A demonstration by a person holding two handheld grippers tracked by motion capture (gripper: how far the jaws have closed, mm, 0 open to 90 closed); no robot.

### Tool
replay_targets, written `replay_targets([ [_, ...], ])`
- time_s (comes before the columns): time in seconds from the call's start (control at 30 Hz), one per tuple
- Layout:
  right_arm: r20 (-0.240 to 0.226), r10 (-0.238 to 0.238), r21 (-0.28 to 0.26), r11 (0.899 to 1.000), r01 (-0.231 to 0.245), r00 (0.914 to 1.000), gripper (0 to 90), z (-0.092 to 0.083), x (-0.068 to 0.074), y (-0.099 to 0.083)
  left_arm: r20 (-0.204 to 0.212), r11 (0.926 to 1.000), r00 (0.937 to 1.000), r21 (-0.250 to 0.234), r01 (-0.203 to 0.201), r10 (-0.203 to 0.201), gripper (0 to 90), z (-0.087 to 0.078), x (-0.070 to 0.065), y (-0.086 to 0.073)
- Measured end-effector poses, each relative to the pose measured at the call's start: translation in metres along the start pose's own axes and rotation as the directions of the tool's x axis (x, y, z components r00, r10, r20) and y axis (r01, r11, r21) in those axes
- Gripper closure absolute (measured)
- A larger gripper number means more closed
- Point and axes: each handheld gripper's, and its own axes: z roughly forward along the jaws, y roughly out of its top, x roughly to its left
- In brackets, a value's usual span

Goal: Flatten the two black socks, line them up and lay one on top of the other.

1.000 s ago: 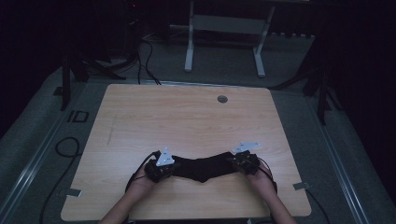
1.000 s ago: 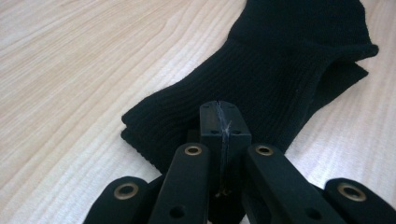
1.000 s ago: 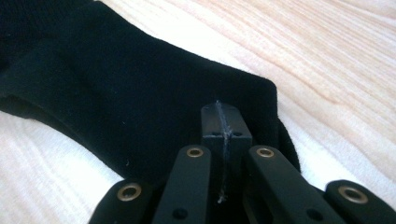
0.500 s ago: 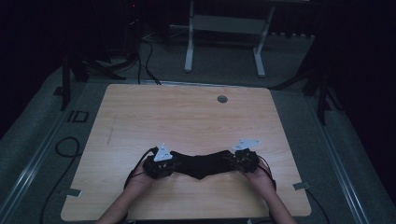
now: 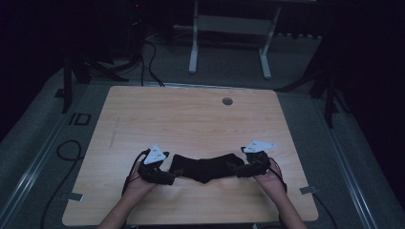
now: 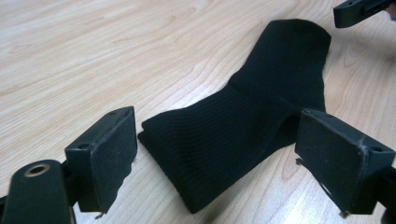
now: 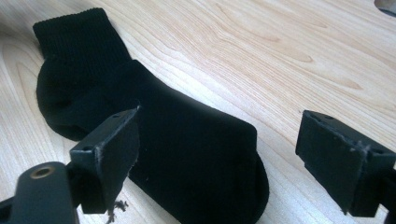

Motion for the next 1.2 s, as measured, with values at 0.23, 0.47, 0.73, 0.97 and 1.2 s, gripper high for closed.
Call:
replay_targets([
  [0.23,0.0,0.022,-0.041,0.999,-0.022,0.9998,13.2,-0.003,-0.006,-0.008,-0.015,0.9999,0.9998,-0.013,0.009,-0.009,8.0,-0.011,0.002,-0.007],
  [0.47,0.027,0.068,-0.065,0.996,-0.066,0.9973,13.3,-0.012,-0.016,-0.018,-0.036,0.9991,0.9985,-0.014,0.039,-0.04,7.9,-0.02,0.009,-0.024],
  [0.73,0.076,0.108,-0.044,0.993,-0.105,0.9912,13.2,-0.028,-0.032,-0.04,-0.081,0.9976,0.9952,-0.049,0.05,-0.053,8.0,-0.04,0.019,-0.039],
  [0.97,0.105,0.132,-0.033,0.991,-0.13,0.9857,13.3,-0.039,-0.043,-0.055,-0.134,0.9931,0.9871,-0.089,0.076,-0.087,8.0,-0.059,0.027,-0.05],
  [1.2,0.14,0.178,-0.045,0.984,-0.173,0.9741,13.1,-0.052,-0.053,-0.073,-0.173,0.9913,0.9791,-0.094,0.092,-0.107,8.0,-0.074,0.03,-0.06],
])
